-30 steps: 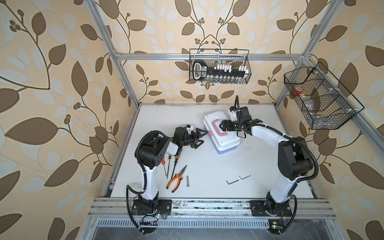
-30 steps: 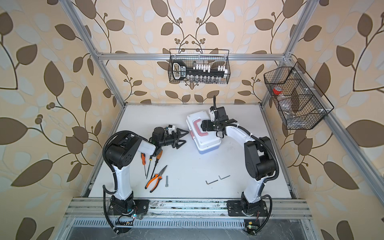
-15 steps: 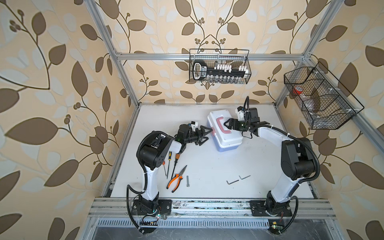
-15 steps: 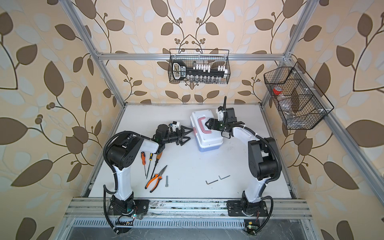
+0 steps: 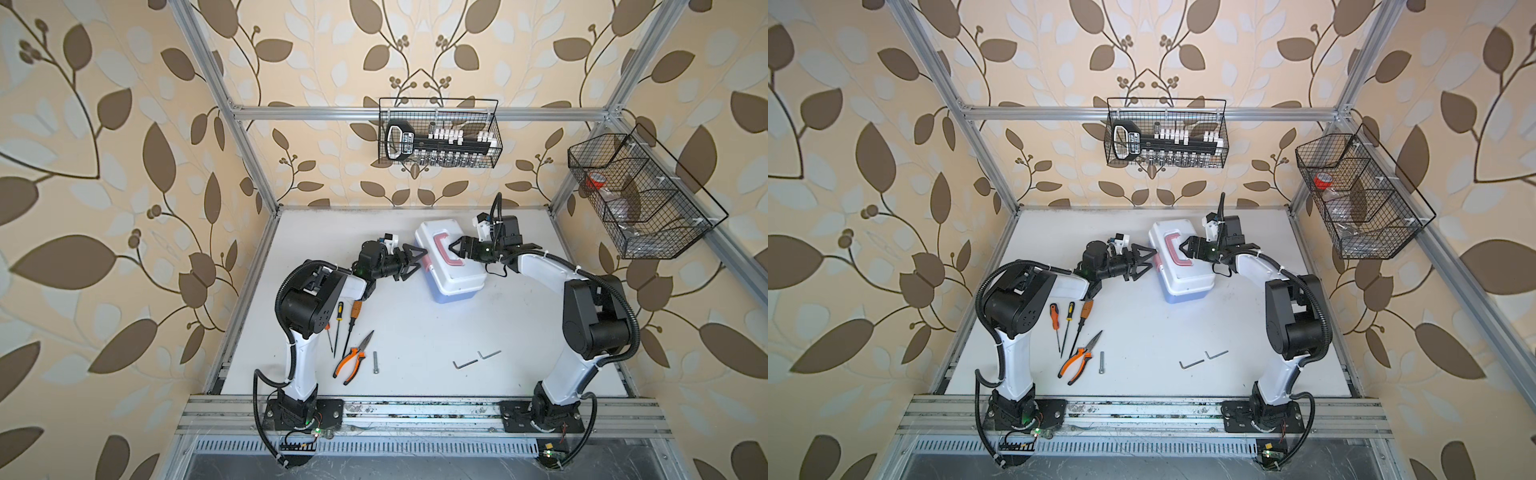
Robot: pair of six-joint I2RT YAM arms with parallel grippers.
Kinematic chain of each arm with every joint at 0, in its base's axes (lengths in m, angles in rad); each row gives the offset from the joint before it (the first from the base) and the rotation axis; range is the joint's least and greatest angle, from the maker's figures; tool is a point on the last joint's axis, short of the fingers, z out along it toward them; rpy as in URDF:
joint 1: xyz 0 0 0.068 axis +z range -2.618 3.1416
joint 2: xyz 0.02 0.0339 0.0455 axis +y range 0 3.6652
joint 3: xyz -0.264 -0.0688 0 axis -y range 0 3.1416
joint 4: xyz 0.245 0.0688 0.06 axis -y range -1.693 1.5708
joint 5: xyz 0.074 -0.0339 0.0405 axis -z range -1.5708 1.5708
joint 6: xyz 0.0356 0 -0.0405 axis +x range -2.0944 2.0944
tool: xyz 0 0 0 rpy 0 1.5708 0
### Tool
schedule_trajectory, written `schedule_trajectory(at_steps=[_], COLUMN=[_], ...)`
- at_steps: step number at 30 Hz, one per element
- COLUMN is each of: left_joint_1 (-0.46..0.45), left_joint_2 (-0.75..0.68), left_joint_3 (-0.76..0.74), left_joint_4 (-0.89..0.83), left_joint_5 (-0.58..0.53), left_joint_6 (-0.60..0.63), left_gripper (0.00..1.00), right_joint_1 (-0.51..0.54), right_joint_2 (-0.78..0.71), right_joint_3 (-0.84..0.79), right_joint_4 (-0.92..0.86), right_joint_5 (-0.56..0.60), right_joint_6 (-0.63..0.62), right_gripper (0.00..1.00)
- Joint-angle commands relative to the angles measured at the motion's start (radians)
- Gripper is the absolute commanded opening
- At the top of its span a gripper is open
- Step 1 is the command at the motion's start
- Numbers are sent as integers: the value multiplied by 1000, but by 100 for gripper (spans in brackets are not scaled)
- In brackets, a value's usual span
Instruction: Pack the tool kit
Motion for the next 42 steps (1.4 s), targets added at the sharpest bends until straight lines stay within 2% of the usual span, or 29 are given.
schedule_trajectory(at_steps=[1, 8, 18, 25, 32, 36, 42], left_joint_1=[-16, -27, -36, -42, -41, -42, -41], left_joint_2=[22, 50, 55, 28, -68, -127, -210], left_joint_3=[32, 47, 77, 71, 80, 119, 157], left_joint_4=[46, 78, 99, 56, -270, -532, -766], left_joint_5=[-20, -33, -36, -33, -81, -138, -209], left_joint_6=[25, 16, -16, -6, 152, 265, 403], left_gripper=[77, 73, 64, 50, 46, 43, 48], right_joint_1=[-6, -14, -14, -8, 0, 10, 28], right_joint_2=[36, 50, 49, 38, 16, 2, -13], right_joint_3=[-29, -32, -35, -33, -27, -22, -15], right_joint_4=[-13, 11, 11, -8, -37, -60, -85], right_joint_5=[-86, -122, -113, -82, -26, 16, 62], right_joint_6=[39, 61, 60, 46, 22, 2, -18], right_gripper=[85, 85, 85, 85, 85, 86, 87])
